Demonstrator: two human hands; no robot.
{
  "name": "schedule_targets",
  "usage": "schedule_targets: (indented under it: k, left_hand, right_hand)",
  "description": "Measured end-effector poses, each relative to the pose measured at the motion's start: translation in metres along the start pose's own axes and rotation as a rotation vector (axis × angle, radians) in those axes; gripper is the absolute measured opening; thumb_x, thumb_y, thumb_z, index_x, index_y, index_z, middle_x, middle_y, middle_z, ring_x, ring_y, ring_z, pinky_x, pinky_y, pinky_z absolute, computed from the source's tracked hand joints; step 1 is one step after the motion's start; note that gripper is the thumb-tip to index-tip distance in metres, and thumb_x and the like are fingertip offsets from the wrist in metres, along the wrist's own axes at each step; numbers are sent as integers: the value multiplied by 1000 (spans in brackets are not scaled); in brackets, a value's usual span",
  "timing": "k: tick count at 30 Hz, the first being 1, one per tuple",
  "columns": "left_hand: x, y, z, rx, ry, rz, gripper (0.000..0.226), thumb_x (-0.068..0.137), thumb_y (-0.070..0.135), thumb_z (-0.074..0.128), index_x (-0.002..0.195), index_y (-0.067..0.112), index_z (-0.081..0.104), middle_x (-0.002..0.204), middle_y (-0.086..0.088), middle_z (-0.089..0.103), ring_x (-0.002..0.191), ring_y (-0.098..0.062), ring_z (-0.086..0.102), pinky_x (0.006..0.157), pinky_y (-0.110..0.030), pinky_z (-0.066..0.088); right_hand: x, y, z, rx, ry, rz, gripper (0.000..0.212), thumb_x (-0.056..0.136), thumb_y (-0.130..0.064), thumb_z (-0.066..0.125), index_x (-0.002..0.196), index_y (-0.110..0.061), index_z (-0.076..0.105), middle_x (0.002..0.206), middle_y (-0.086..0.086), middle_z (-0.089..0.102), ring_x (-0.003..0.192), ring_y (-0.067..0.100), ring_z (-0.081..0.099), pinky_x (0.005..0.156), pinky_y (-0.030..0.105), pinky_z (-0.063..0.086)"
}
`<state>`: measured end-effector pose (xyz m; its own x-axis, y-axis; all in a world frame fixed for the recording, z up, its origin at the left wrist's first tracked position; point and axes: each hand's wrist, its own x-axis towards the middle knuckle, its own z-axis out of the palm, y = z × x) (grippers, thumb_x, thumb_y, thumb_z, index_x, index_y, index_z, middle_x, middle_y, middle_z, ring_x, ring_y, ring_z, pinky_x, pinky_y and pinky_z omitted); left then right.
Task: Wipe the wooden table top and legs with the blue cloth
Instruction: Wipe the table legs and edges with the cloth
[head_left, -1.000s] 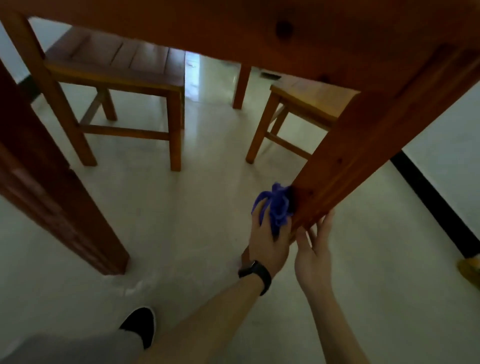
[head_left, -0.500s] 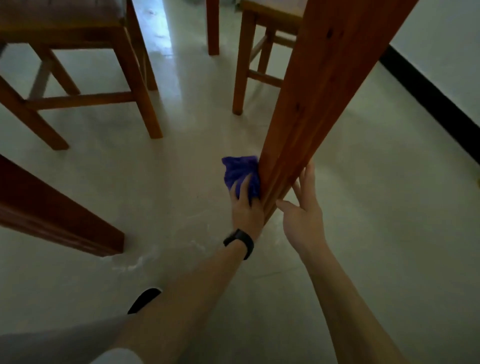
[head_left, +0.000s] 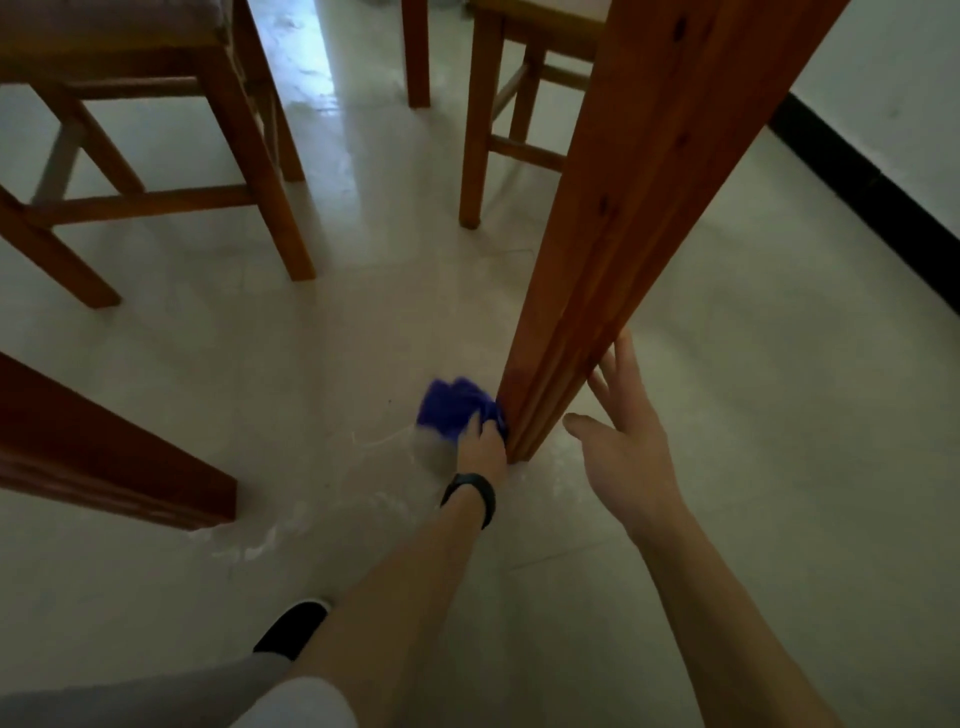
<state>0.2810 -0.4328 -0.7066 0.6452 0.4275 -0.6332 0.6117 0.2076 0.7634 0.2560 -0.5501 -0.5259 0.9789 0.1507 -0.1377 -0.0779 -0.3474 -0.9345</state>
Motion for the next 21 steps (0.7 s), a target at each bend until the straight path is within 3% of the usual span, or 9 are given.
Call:
schedule_targets:
  k: [2,4,6,8,11,12,15,18,21]
  left_hand:
    - [12,6,-2,-75,-144,-81,33,102,29,36,132,24,50,133,-10,56,111,-29,58,103,-41,44]
    - [18,12,-17,-93,-243,-234,31,102,30,43,132,24,47,123,-10,60,103,-29,61,91,-48,53]
    - [1,27,-39,12,-375,-334,38,99,29,53,134,19,44,121,-13,60,100,-31,62,85,-49,56]
    - [-27,48,-54,96,-461,-315,38,98,25,56,132,18,44,117,-12,60,94,-28,62,83,-46,56]
    - [-70,96,-61,88,-348,-11,37,97,15,53,133,22,49,101,0,61,87,-20,60,85,-45,55]
    - [-87,114,-62,74,-313,110,38,96,14,53,133,25,50,102,1,62,88,-19,62,83,-44,56]
    - [-137,175,-65,-2,-233,455,37,93,19,58,127,33,53,116,4,65,102,-18,64,92,-44,54]
    - [-193,219,-59,-62,-102,827,33,93,20,61,120,36,51,120,8,62,106,-8,61,94,-29,50]
    - [-222,219,-36,9,135,1072,50,88,25,66,130,35,41,138,2,47,115,-8,53,94,-17,45]
  right_hand:
    - [1,1,0,-17,7,1,95,92,2,55,148,-58,8,142,-34,30,140,3,35,105,29,46]
    - [0,1,3,-30,18,1,97,92,1,55,149,-58,4,141,-33,29,132,0,38,83,10,49]
    - [0,0,5,-30,12,7,97,92,1,56,149,-57,2,145,-30,28,125,-2,37,68,3,45]
    - [-2,-6,3,-22,7,17,95,92,2,56,151,-54,5,154,-23,28,133,2,35,73,6,49]
    - [-3,-22,-4,64,0,76,87,91,5,53,153,-47,19,154,-18,35,141,9,37,104,31,47]
    - [-4,-31,-7,117,-8,101,83,92,5,51,152,-44,25,151,-19,40,140,10,39,106,33,46]
    - [-7,-62,-14,270,7,141,56,98,-6,45,143,-40,42,131,-21,54,133,12,45,95,24,42]
    - [-12,-91,-22,361,64,125,37,106,-30,35,142,-39,41,133,-16,51,136,14,43,114,44,31]
    - [-12,-112,-29,439,130,56,30,106,-39,29,128,-42,50,125,-18,55,130,12,48,114,45,33]
